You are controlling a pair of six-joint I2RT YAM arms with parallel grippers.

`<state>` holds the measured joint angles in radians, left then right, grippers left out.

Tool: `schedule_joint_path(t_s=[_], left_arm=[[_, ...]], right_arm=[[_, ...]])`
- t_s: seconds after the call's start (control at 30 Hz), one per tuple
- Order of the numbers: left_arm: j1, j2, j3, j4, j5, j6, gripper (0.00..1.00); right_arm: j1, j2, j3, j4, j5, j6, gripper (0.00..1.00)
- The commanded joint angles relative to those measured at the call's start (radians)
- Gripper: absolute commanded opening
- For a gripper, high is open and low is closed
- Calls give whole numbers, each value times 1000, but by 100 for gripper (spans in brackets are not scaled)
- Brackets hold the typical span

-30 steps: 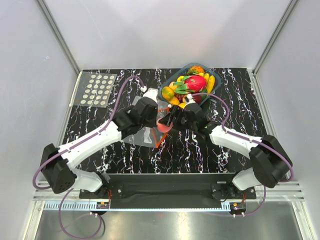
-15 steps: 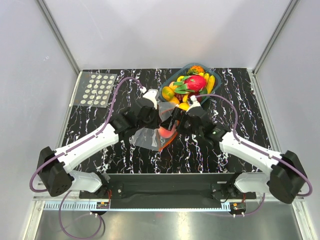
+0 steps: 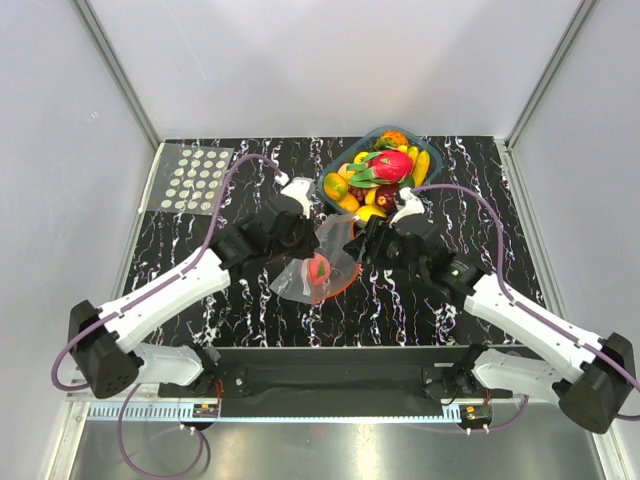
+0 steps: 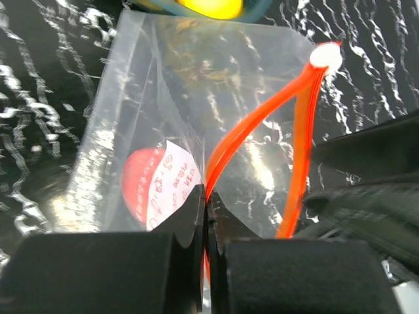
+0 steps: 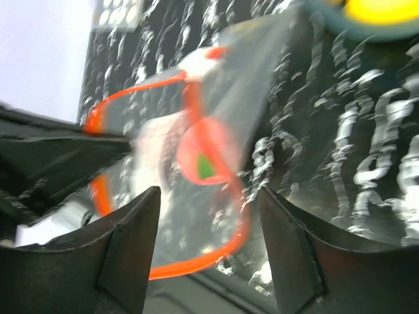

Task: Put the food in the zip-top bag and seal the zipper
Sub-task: Place the fake fruit in the zipper food storage bag, then pick up the fake fruit from the bin.

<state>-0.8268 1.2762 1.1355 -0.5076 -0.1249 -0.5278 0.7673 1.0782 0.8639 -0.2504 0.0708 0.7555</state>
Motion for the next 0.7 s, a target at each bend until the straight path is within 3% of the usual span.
schedule_joint_path(t_s=[0.0,0.1,0.33,0.47,0.67], left_arm=[[11,-66,85,-54,-113,52,0],[31,-80,115,-100,-169,78,0],[60,-87,196,-196,-334,126,0],[61,-86,208,-215,-390,141,0],[61,-98,158,-169,-375,132,0]], right_arm=[[4,-51,99,-121,182,-106,69],[-28,-31,144,-159,202,-185,72],[-190,74,201,-139,33,-229,76],[-253,205,297,-188,15,-263,100],[-295,347,331,-96,43,-304,100]])
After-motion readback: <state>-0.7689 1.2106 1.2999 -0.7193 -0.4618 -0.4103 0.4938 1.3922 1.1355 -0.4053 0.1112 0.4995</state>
